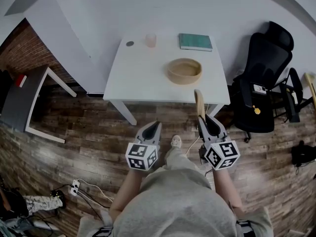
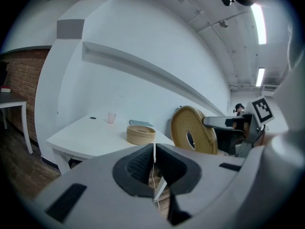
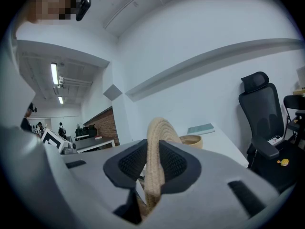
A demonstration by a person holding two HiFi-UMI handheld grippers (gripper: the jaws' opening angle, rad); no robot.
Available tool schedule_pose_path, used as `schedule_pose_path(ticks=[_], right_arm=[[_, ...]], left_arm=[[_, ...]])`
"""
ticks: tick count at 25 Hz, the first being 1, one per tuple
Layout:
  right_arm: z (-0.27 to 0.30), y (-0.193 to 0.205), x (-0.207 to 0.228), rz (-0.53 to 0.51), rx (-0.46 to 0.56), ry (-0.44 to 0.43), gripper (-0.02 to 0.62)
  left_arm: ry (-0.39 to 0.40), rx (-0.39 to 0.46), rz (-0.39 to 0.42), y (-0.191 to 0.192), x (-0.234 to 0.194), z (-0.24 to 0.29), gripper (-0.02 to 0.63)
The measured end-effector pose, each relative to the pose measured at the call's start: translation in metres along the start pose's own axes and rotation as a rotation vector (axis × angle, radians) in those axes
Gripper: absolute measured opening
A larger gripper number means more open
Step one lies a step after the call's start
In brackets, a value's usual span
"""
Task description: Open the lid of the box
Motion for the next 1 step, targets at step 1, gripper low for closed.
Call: schedule_pose_path(ticks=[1], right_arm=[[0.0003,0.0003,-0.0007,0.000,0.000,-0.001,0.080]], left_arm=[[0.000,-0.001,0.000,0.0003,-0.0002,-0.0003,0.014]])
Point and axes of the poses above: the fingertips, and each gripper's own axes: z forward along the fingers, x to its right, y out of its underside, the point moved 6 cm from there along -z, backward along the fingers, and after that the axes turned 3 degrees about y, right-handed, at the moved point
